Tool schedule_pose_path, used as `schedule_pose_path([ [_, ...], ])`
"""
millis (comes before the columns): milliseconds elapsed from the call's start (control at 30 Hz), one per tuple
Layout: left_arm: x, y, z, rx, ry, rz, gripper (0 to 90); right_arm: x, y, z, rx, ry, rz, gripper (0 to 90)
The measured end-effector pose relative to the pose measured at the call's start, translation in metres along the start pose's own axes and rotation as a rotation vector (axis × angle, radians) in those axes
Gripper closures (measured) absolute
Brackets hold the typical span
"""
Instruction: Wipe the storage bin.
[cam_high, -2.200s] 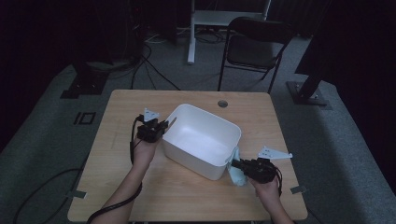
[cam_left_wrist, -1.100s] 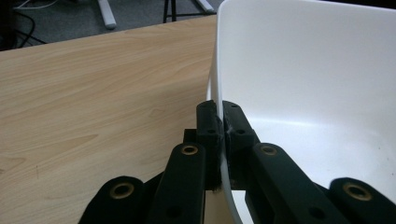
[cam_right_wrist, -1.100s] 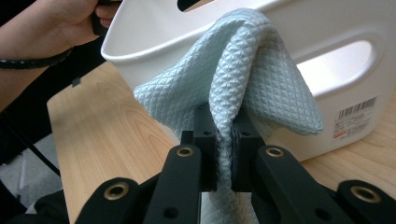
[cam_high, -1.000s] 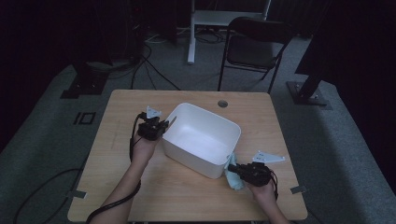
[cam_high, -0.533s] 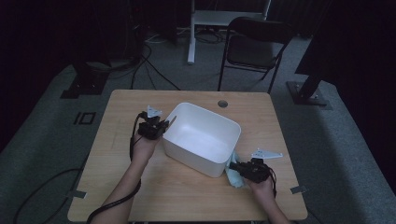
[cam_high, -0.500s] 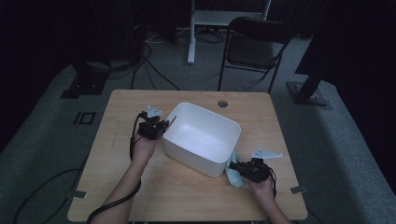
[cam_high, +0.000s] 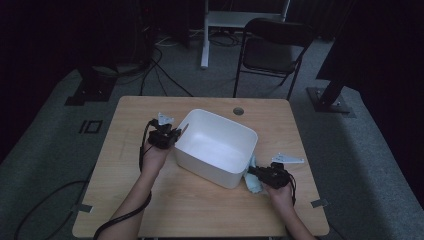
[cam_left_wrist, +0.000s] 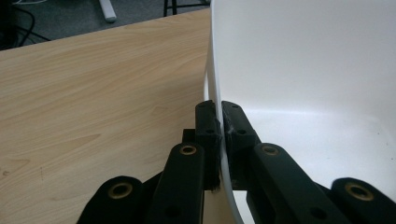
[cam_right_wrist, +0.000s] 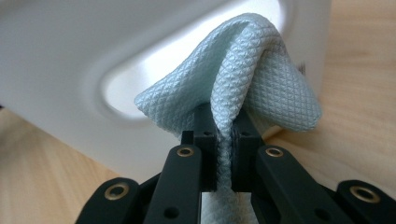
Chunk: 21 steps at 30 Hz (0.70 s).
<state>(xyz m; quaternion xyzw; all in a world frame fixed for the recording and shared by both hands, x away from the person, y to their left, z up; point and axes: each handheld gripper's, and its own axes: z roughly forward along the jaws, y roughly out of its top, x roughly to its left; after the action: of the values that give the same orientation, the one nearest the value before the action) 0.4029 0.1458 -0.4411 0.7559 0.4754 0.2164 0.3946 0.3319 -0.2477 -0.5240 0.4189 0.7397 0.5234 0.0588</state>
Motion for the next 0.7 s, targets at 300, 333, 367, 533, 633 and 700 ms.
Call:
schedule_pose_path([
  [300, 0.0, 0.001, 0.0, 0.009, -0.003, 0.006, 86.9, -0.009, 0.003, 0.003, 0.015, -0.023, 0.01, 84.1],
  [333, 0.0, 0.001, 0.0, 0.009, -0.003, 0.006, 86.8, -0.009, 0.003, 0.003, 0.015, -0.023, 0.01, 84.1],
  [367, 0.0, 0.002, 0.001, 0.014, -0.002, 0.012, 86.8, -0.01, 0.006, 0.001, -0.005, -0.026, 0.008, 84.1],
  [533, 0.0, 0.002, 0.001, 0.018, 0.003, 0.016, 86.6, -0.018, 0.003, 0.01, 0.02, -0.047, 0.026, 84.2],
  [633, 0.0, 0.002, 0.001, 0.015, 0.001, 0.011, 86.6, -0.022, -0.003, 0.016, 0.063, -0.045, 0.034, 84.1],
  [700, 0.0, 0.002, 0.001, 0.012, -0.001, 0.008, 86.6, -0.021, 0.0, 0.014, 0.065, -0.052, 0.014, 84.1],
])
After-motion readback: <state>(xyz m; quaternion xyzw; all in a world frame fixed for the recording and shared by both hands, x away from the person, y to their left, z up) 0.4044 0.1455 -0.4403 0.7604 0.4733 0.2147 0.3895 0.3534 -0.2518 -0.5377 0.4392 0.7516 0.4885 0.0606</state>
